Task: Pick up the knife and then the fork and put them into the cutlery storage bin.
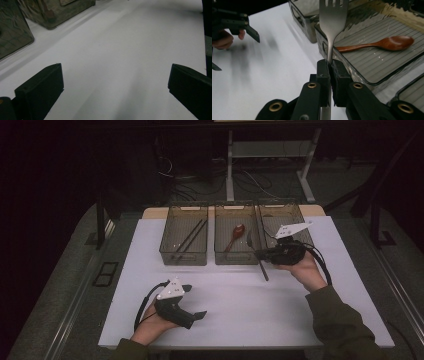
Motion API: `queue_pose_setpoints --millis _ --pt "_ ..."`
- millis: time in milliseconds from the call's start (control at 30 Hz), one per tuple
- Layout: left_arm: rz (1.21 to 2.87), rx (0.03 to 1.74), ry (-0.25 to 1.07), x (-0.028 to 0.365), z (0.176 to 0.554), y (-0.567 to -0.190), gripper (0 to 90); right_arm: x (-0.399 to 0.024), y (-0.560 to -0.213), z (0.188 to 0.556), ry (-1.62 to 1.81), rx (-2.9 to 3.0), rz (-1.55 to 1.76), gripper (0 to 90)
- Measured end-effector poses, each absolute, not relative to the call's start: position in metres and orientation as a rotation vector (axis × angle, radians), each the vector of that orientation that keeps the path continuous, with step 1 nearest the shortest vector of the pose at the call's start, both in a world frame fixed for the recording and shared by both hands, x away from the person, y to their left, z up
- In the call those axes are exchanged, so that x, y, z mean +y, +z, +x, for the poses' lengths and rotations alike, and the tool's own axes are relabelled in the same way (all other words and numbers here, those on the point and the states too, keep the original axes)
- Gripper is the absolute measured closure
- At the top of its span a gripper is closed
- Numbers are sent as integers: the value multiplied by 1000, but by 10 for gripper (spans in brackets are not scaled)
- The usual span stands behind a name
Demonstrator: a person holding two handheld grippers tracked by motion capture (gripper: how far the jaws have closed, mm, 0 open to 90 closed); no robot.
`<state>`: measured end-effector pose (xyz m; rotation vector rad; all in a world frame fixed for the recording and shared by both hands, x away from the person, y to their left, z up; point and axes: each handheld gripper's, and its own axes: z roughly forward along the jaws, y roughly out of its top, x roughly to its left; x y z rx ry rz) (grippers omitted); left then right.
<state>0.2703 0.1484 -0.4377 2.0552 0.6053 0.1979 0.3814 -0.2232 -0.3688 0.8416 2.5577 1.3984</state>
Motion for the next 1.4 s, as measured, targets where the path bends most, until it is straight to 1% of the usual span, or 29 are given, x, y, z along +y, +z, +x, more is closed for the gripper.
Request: queue_pose_setpoints --millis 667,1100,1233,1400 --pt "2056 610 197 148 271 -438 0 -276 -338 390 1499 2349 950 842" --pt "2054 613 198 148 271 -438 0 -310 -310 421 1434 2231 1043 842" --pt "2054 612 198 148 271 -438 0 -316 -308 430 1400 2205 1074 842" --pt "2054 610 198 148 271 -438 0 -325 -315 441 1338 2179 1124 842"
